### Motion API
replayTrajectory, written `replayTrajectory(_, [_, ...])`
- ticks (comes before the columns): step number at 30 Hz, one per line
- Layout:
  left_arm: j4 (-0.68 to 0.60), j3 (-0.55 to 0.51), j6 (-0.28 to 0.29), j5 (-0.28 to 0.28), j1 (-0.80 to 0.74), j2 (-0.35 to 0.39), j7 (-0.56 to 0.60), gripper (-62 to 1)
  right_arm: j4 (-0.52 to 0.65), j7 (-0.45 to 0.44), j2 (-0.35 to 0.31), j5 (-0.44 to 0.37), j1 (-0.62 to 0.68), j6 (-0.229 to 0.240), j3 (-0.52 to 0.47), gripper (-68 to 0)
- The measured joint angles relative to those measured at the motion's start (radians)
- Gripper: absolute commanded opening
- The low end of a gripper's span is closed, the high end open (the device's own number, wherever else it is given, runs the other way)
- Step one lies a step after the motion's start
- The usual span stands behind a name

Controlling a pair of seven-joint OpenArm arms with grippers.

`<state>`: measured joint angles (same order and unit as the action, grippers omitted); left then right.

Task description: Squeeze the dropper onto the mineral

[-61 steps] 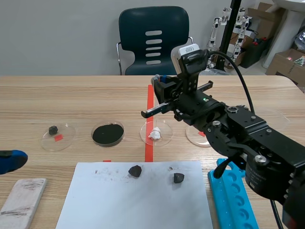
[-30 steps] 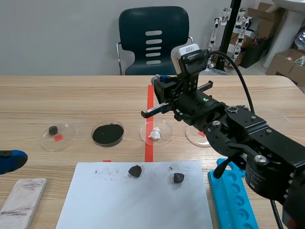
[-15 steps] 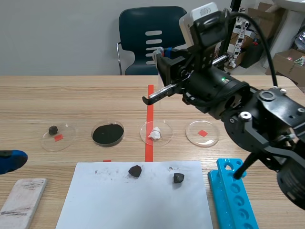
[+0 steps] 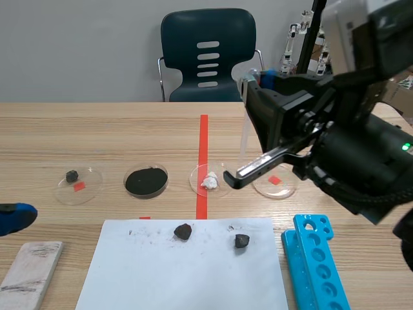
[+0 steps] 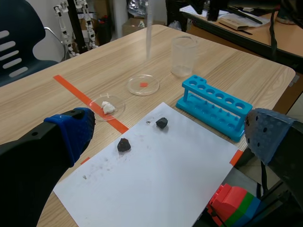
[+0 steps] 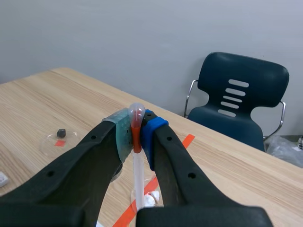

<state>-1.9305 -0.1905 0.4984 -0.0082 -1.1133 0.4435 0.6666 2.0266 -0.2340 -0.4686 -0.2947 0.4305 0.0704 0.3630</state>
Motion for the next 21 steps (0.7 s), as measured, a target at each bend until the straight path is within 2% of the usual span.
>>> replayTrajectory(7, [0.0, 0.0, 0.0, 0.0, 0.0, 0.0, 0.0, 1.4, 0.117, -0.008, 0.0, 0.023, 0.171, 0.0, -0.05, -66.5])
replayTrajectory(12, [0.0, 0.0, 0.0, 0.0, 0.0, 0.0, 0.0, 1.4, 0.172, -0.045, 0.0, 0.05, 0.26, 0.0, -0.061, -66.5])
replayTrajectory(21, [0.0, 0.0, 0.0, 0.0, 0.0, 0.0, 0.0, 1.4, 0.177, -0.06, 0.0, 0.063, 0.282, 0.0, -0.061, -66.5])
